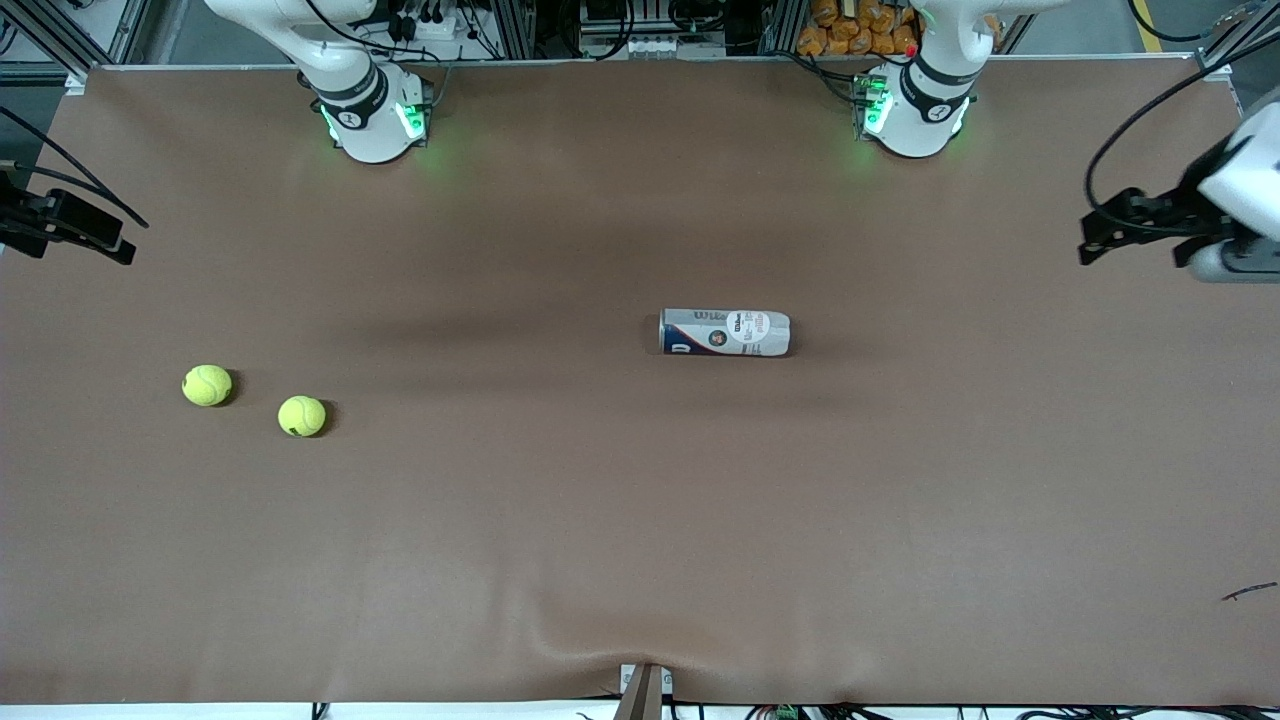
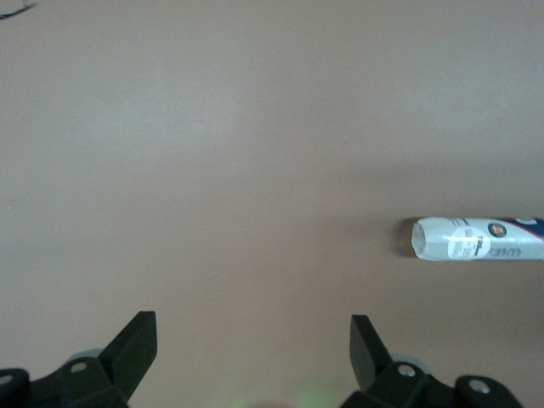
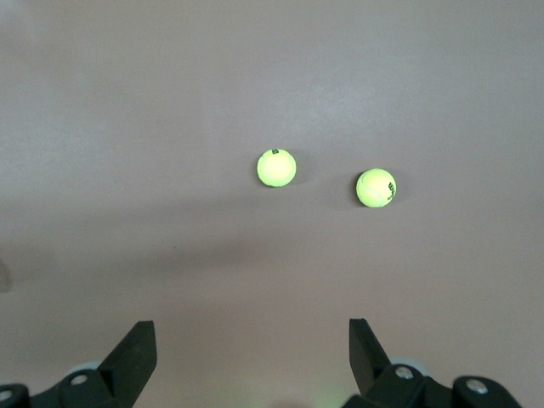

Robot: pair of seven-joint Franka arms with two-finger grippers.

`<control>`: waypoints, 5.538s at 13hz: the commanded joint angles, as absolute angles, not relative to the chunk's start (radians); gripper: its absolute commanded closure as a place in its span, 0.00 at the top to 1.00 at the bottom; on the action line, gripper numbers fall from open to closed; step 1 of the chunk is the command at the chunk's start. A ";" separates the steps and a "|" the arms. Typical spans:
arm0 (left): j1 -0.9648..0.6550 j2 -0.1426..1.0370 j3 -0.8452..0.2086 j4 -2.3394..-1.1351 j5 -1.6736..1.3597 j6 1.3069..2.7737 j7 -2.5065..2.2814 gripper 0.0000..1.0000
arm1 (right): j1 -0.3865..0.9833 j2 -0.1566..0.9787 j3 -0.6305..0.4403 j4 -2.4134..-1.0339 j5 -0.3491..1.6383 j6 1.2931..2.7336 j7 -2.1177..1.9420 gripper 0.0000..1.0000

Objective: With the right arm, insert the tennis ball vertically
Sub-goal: 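Move the left gripper toward the Wilson can lying on the table, then lower the left gripper over the can and close on its body, then lift the can upright with the left gripper while the right gripper reaches a ball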

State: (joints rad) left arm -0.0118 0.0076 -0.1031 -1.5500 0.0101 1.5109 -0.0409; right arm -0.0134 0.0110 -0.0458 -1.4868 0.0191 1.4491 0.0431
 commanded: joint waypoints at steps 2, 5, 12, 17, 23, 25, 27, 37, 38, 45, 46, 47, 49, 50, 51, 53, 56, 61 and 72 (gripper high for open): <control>-0.031 0.026 -0.153 -1.571 0.002 1.500 -0.038 1.00 | -0.009 0.012 -0.048 -1.494 0.008 1.442 0.044 1.00; -0.034 0.046 -0.218 -1.575 -0.015 1.500 -0.035 1.00 | -0.006 0.015 -0.048 -1.494 0.008 1.439 0.048 1.00; -0.112 0.133 -0.262 -1.569 0.003 1.506 0.144 1.00 | -0.008 0.015 -0.046 -1.490 0.008 1.347 0.032 1.00; -0.205 0.225 -0.268 -1.569 0.038 1.540 0.370 1.00 | -0.002 0.044 -0.046 -1.493 0.008 1.377 0.044 1.00; -0.227 0.353 -0.275 -1.574 0.040 1.692 0.753 1.00 | -0.008 0.140 -0.048 -1.494 0.008 1.491 0.046 1.00; -0.256 0.374 -0.276 -1.592 0.041 1.745 0.782 1.00 | -0.012 0.156 -0.048 -1.500 0.006 1.529 0.046 1.00; -0.287 0.374 -0.278 -1.659 0.060 1.846 0.784 1.00 | -0.029 0.160 -0.048 -1.509 0.006 1.557 0.046 1.00; -0.357 0.417 -0.279 -1.911 0.170 2.248 0.784 1.00 | -0.035 0.143 -0.045 -1.497 0.008 1.572 0.046 1.00; -0.362 0.435 -0.281 -1.913 0.195 2.281 0.782 1.00 | -0.035 0.138 -0.043 -1.497 0.008 1.575 0.046 1.00; -0.433 0.462 -0.281 -1.950 0.198 2.351 0.762 1.00 | -0.035 0.086 -0.043 -1.506 0.008 1.548 0.049 1.00; -0.445 0.463 -0.281 -1.957 0.196 2.362 0.764 1.00 | -0.038 0.083 -0.043 -1.505 0.008 1.523 0.049 1.00; -0.449 0.463 -0.281 -1.968 0.196 2.374 0.764 1.00 | -0.038 0.072 -0.043 -1.508 0.008 1.510 0.049 1.00; -0.448 0.460 -0.281 -2.011 0.196 2.423 0.764 1.00 | -0.040 0.054 -0.044 -1.508 0.008 1.493 0.048 1.00; -0.449 0.463 -0.281 -2.023 0.196 2.450 0.762 1.00 | -0.041 0.046 -0.044 -1.506 0.008 1.491 0.048 1.00; -0.449 0.465 -0.281 -2.028 0.198 2.459 0.764 1.00 | -0.037 0.043 -0.044 -1.508 0.008 1.490 0.048 1.00; -0.454 0.468 -0.281 -2.028 0.198 2.462 0.761 1.00 | -0.032 0.044 -0.041 -1.508 0.008 1.491 0.048 1.00; -0.460 0.488 -0.279 -2.029 0.205 2.474 0.753 1.00 | -0.023 0.043 -0.041 -1.508 0.008 1.476 0.048 1.00; -0.469 0.518 -0.276 -2.049 0.212 2.542 0.746 1.00 | -0.003 0.040 -0.040 -1.508 0.003 1.471 0.048 1.00; -0.450 0.476 -0.275 -2.039 0.299 2.523 0.758 0.60 | 0.037 0.038 -0.038 -1.497 -0.006 1.470 0.063 1.00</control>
